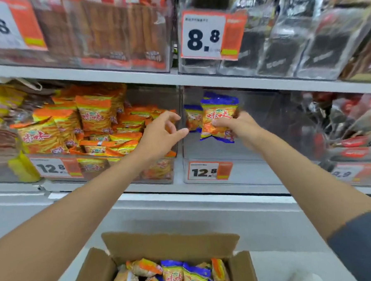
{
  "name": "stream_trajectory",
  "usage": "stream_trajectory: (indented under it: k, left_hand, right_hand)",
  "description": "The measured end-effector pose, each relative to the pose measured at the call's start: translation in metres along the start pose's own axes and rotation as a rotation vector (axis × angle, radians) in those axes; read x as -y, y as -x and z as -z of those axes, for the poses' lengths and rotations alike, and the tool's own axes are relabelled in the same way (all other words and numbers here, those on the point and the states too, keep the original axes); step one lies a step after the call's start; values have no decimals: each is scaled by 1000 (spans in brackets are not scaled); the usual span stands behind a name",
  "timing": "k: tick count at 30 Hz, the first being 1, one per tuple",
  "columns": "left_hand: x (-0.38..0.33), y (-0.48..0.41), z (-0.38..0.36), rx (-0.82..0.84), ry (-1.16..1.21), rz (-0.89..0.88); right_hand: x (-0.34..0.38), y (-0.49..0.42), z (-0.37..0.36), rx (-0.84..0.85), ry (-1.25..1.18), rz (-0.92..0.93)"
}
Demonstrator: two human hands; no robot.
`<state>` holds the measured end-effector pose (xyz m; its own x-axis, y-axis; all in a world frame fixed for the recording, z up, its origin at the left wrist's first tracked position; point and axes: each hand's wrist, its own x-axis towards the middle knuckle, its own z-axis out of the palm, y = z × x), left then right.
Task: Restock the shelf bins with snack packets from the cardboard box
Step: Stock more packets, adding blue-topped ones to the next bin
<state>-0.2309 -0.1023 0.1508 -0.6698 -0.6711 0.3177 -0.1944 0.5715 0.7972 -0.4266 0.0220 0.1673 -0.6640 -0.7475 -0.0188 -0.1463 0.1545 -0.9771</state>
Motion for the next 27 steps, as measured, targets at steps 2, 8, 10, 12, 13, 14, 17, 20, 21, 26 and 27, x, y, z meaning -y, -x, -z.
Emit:
stream_trajectory:
  k: [2,8,10,12,13,14,17,20,21,26,27]
  left_hand:
    - [10,-5,-1,27,91,-30]
    - [21,-8,-3,83,214,-69]
    - [21,-7,-3,99,218,-70]
    - [21,-8,-3,103,240,-87]
    - [21,-8,-3,103,247,-90]
    - [21,-8,-4,100,247,-90]
    - [20,-7,-4,96,230,-89]
    - [18,-5,-4,87,213,-96]
    - [17,-4,-3,84,203,-94]
    - [11,3,-1,52,135,-85]
    - [9,7,0,26,106,-82]
  right_hand:
    - [-8,-31,-9,127,89,-82]
    - [-42,-74,-29,248,432,-94]
    - [-50,-85,-27,113,426,-86]
    - [-57,-93,-31,-25,387,-69]
    - [-57,-93,-36,-48,382,-54]
    - [-59,-94,-42,-49,395,-39]
    - [-57,-92,-57,-61,457,7]
    - [-54,-91,-55,-75,416,-44]
    - [-53,-88,-53,-62,381,-78]
    - [-28,-47,-37,-23,484,-48]
    - [-22,-30,-35,-48,528,23]
